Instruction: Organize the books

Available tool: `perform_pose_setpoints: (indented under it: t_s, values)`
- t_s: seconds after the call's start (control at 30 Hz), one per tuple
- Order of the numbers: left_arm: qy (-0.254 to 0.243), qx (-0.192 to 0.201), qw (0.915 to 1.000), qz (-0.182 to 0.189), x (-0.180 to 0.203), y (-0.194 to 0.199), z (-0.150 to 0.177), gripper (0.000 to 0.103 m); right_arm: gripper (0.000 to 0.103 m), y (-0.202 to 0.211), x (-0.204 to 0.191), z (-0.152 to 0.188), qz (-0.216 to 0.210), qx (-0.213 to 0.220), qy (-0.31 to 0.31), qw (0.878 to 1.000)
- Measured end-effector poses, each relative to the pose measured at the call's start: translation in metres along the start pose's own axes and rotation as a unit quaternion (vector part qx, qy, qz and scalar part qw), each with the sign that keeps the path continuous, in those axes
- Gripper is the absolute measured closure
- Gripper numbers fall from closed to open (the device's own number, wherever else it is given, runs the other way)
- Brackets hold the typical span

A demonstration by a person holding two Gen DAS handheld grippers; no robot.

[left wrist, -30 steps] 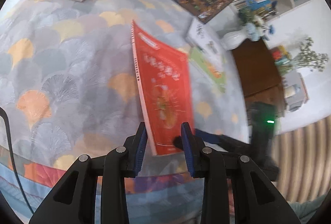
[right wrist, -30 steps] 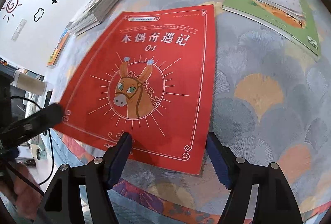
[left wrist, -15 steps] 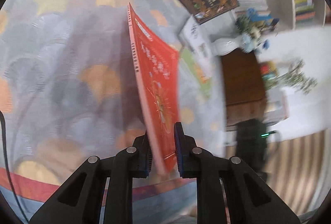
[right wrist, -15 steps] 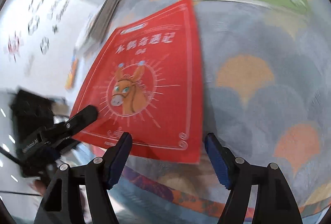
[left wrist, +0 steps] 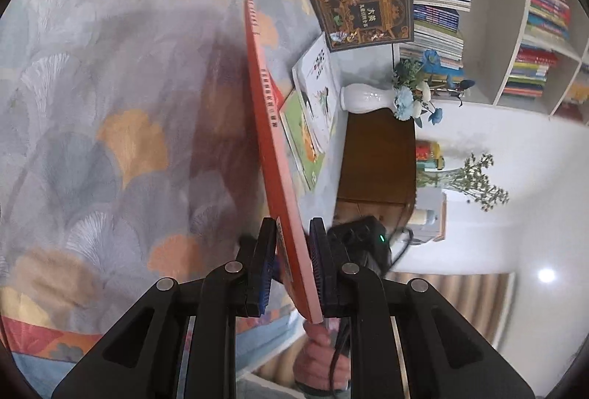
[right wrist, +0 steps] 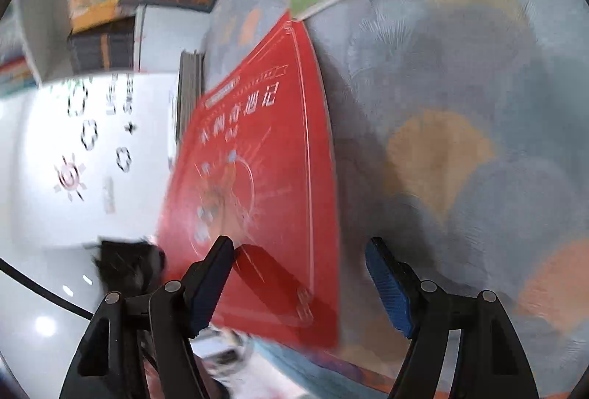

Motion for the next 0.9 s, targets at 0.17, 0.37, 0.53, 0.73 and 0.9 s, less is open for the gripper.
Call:
perform_pose_setpoints:
  t_s: [0.17, 0.37, 0.53, 0.73, 0.9]
  values:
    - [-0.014, -0.005, 0.9994, -0.03, -0.007, -0.002, 0.003, 0.09, 0.053, -0.008, -0.009, 0.001, -0.008, -0.001, 0.003, 1.0]
    - [-0.138, -0.016, 0.978, -0.156, -0.011, -0.007, 0.009, 0.09, 0.066, -0.001, -0.031, 0.0, 0.097, 0.045, 0.135, 0.985]
    - [-0.227, -0.018, 0.9494, -0.217, -0.002, -0.008, 0.009, 0.085, 0.066, -0.004, -0.046, 0.006, 0.169, 0.073, 0.206, 0.961]
    - [-0.314, -0.009, 0.9168, -0.247, 0.011, 0.004, 0.0, 0.084, 0.066, -0.011, -0.073, 0.019, 0.223, 0.101, 0.293, 0.924]
    - [-0.349, -0.013, 0.907, -0.235, 0.021, 0.021, -0.013, 0.084, 0.066, -0.016, -0.095, 0.031, 0.235, 0.116, 0.325, 0.909]
Point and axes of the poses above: each gripper's, at about its wrist camera, not at the fingertips, and y roughly against the way its jaws point, x to its right, z to its underside, the point moved 8 cm from there along -y, roughly the way its jaws point, and after that the axes turned 9 degrees about x, right-handed, at the moved point
